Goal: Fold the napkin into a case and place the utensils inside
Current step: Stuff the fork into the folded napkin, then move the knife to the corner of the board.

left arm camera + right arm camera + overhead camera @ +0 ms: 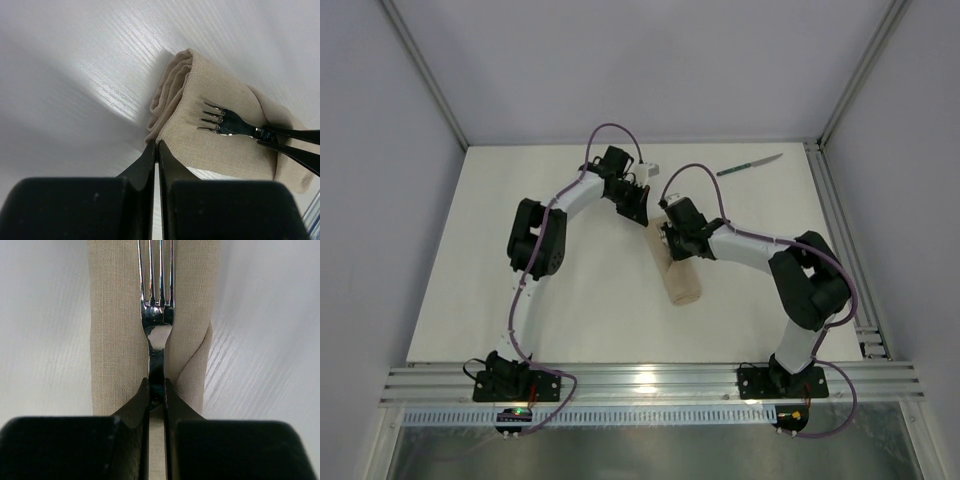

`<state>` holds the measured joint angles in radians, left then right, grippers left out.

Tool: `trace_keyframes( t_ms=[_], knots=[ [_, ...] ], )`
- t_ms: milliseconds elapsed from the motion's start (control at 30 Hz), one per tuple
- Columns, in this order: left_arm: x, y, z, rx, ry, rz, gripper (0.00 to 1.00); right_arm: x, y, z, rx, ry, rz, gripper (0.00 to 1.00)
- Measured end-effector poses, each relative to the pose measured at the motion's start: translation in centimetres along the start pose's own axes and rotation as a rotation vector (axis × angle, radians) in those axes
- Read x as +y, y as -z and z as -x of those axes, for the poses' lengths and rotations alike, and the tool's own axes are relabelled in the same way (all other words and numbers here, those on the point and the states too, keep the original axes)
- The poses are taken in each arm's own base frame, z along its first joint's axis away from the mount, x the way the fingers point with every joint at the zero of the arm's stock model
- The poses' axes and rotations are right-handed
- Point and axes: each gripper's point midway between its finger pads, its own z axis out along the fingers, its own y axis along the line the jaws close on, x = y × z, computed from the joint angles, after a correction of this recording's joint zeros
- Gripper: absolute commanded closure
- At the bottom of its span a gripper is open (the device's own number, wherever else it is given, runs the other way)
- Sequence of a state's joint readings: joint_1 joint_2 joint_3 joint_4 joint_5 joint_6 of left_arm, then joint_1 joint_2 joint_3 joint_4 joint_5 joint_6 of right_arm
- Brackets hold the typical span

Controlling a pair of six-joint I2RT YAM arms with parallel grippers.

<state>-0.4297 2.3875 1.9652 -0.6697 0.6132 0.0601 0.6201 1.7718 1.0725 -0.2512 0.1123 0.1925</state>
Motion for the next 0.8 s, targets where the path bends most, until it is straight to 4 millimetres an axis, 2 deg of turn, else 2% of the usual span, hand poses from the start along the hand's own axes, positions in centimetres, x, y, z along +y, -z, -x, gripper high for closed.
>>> trace_keyframes(
  t_ms=[433, 533, 567, 700, 800],
  knots=[
    [0.0, 0.0, 0.0, 0.0, 0.0, -0.001, 1.0, -0.1, 0.8, -0.5, 0.002, -0.023, -0.008, 0.96],
    [0.0, 0.0, 0.0, 0.001, 0.0, -0.001, 1.0, -0.1, 0.8, -0.5, 0.002, -0.025, -0.007, 0.77],
    [0.0, 0.0, 0.0, 0.001, -0.001, -0.001, 1.0, -0.1, 0.8, -0.5, 0.002, -0.026, -0.006, 0.63],
    [0.0, 0.0, 0.0, 0.001, -0.003, -0.001, 1.0, 0.0, 1.0, -0.4, 0.009, -0.031, -0.006, 0.45],
    [0.0, 0.0, 0.0, 0.001, -0.007, -0.003, 0.97, -0.1, 2.2, 1.1, -0.021, -0.033, -0.014, 0.35]
  ],
)
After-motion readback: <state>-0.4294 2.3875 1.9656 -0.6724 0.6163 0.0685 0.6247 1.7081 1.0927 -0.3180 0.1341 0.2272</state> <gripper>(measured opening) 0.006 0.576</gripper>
